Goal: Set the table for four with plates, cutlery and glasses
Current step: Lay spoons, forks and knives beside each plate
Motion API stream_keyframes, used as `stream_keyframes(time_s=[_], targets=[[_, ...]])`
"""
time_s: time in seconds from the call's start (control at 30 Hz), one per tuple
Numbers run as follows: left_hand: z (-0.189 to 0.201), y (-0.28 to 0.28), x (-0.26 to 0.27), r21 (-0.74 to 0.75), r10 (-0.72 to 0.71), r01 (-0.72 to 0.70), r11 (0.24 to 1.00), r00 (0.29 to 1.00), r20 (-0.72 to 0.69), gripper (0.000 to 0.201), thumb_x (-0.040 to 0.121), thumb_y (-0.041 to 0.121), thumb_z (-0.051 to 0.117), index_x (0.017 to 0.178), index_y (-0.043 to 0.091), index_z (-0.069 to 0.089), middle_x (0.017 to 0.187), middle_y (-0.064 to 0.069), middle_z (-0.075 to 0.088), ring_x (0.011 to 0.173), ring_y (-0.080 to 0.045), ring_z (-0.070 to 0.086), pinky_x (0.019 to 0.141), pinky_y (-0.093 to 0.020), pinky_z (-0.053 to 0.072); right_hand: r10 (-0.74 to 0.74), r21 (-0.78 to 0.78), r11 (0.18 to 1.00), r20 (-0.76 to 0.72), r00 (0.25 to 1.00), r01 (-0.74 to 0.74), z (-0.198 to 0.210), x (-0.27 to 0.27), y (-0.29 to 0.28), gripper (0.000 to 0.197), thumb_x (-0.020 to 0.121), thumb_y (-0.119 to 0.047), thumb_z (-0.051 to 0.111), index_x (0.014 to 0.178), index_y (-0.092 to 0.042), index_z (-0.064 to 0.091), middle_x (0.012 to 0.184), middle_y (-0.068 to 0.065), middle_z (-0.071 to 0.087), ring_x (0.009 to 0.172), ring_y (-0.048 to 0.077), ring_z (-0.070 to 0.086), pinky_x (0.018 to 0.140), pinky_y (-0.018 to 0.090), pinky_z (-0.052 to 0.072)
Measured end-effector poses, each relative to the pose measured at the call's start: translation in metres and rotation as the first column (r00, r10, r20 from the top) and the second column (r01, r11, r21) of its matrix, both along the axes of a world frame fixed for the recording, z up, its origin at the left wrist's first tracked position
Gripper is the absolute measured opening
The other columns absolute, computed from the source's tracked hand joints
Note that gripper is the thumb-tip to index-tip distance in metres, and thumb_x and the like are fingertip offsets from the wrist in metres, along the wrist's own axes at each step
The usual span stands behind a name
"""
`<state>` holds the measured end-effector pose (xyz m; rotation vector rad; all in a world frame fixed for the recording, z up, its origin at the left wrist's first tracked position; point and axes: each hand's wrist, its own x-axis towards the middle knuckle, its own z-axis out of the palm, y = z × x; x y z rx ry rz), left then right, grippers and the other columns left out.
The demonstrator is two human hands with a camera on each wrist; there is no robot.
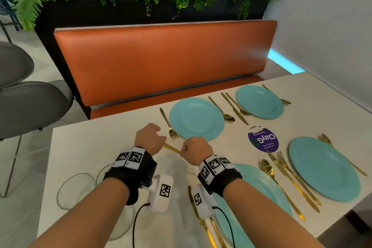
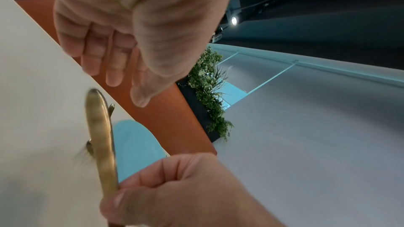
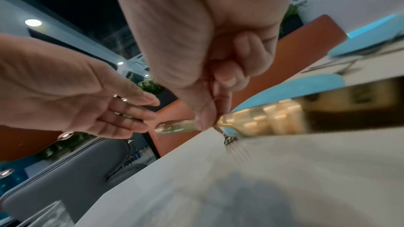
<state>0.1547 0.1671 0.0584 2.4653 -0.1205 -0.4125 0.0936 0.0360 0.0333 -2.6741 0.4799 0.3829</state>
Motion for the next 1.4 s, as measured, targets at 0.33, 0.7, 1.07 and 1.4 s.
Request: stream_keyframes(time_s=[0.33, 0.7, 1.07, 1.4], targets=[[-0.003, 0.026, 0.047, -0.094, 0.207, -0.203, 0.975, 0.977, 0.041, 0.032, 0.091, 0.020, 0.055, 0.121, 0.010, 0.057, 0.122, -0.011, 0.061, 0.117, -0.028, 0.054, 0.097, -0.029, 0.040, -0.195, 0.195, 0.957, -0.116, 0.974, 0.215, -0.033, 0.077, 0.033, 0.036, 0.091, -0.019, 0.051, 0.123, -0.004, 0.057, 0.127, 0.015, 0.057, 0.117, 0.030, 0.055, 0.080, 0.032, 0.042], [-0.020, 0.040, 0.075, -0.063, 0.273, -0.273, 0.960, 0.962, -0.015, 0.027, 0.091, 0.020, 0.055, 0.116, 0.012, 0.060, 0.121, -0.008, 0.063, 0.115, -0.025, 0.055, 0.091, -0.025, 0.039, -0.316, 0.304, 0.897, -0.068, 0.946, 0.322, -0.041, 0.122, 0.049, 0.029, 0.097, -0.015, 0.045, 0.121, -0.005, 0.059, 0.125, 0.012, 0.058, 0.117, 0.026, 0.056, 0.092, 0.032, 0.048], [-0.025, 0.042, 0.085, -0.055, 0.293, -0.293, 0.954, 0.956, -0.019, 0.026, 0.091, 0.021, 0.054, 0.115, 0.012, 0.060, 0.122, -0.008, 0.062, 0.115, -0.025, 0.056, 0.094, -0.027, 0.041, -0.314, 0.244, 0.914, -0.085, 0.946, 0.326, -0.053, 0.153, 0.036, 0.010, 0.087, -0.015, 0.055, 0.088, -0.008, 0.062, 0.096, 0.010, 0.063, 0.084, 0.029, 0.060, 0.067, 0.027, 0.043], [-0.027, 0.040, 0.084, -0.047, 0.296, -0.297, 0.954, 0.955, -0.023, 0.027, 0.091, 0.021, 0.054, 0.117, 0.012, 0.060, 0.123, -0.007, 0.062, 0.117, -0.025, 0.055, 0.098, -0.029, 0.041, -0.353, 0.187, 0.917, -0.027, 0.935, 0.352, -0.062, 0.165, 0.025, 0.017, 0.086, -0.020, 0.063, 0.074, -0.011, 0.057, 0.080, 0.006, 0.062, 0.071, 0.024, 0.057, 0.063, 0.026, 0.046]])
